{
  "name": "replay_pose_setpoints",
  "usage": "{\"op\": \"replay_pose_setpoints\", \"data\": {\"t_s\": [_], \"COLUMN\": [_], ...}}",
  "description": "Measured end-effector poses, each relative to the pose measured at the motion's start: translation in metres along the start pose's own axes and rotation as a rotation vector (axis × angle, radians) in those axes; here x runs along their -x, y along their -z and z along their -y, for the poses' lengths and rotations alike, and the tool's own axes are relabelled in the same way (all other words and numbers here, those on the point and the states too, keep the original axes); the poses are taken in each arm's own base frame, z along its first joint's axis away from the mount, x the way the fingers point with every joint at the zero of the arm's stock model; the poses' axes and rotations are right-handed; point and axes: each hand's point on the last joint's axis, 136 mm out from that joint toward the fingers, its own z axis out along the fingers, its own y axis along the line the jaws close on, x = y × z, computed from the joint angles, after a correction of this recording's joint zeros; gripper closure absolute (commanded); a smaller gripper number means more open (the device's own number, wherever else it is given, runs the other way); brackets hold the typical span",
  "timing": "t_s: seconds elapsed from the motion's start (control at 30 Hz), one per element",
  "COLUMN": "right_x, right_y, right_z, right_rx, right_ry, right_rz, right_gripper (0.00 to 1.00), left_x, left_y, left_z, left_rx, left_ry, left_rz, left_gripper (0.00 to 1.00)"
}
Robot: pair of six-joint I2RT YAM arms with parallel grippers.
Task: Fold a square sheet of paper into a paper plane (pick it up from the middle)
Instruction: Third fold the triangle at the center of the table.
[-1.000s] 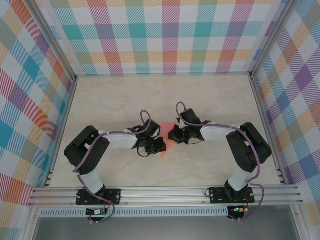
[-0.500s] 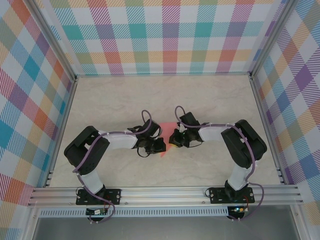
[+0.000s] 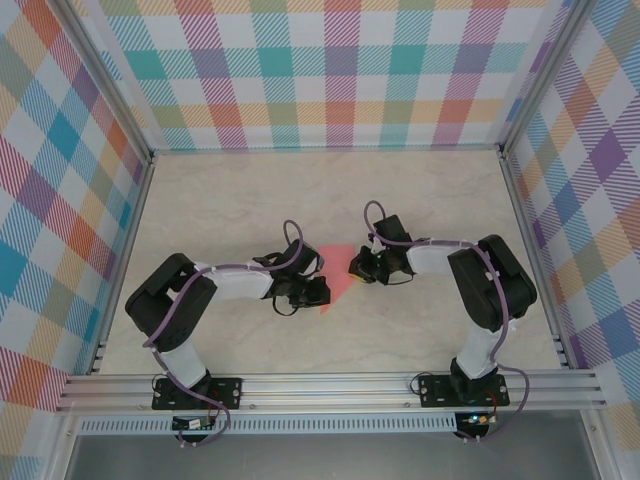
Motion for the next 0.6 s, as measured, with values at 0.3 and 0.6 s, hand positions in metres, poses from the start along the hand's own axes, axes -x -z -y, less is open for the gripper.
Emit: {"op": "replay_pose_setpoints", "data": {"t_s": [0.3, 0.6], "right_x": [0.007, -0.018], "right_y": [0.023, 0.017], "right_z": [-0.008, -0.015], "right_rx": [0.024, 0.042], "right_ry": [0.018, 0.022], "right_rz": [0.06, -0.011], "right_gripper": [0.72, 0.67], "left_x": [-0.012, -0.012], "left_y": [0.009, 0.028], "left_z": [-0.007, -0.002], "left_rx": [0.034, 0.056], "left_ry": [-0.01, -0.024], "left_rz": [-0.039, -0.027], "left_gripper": [0.85, 0.77]}}
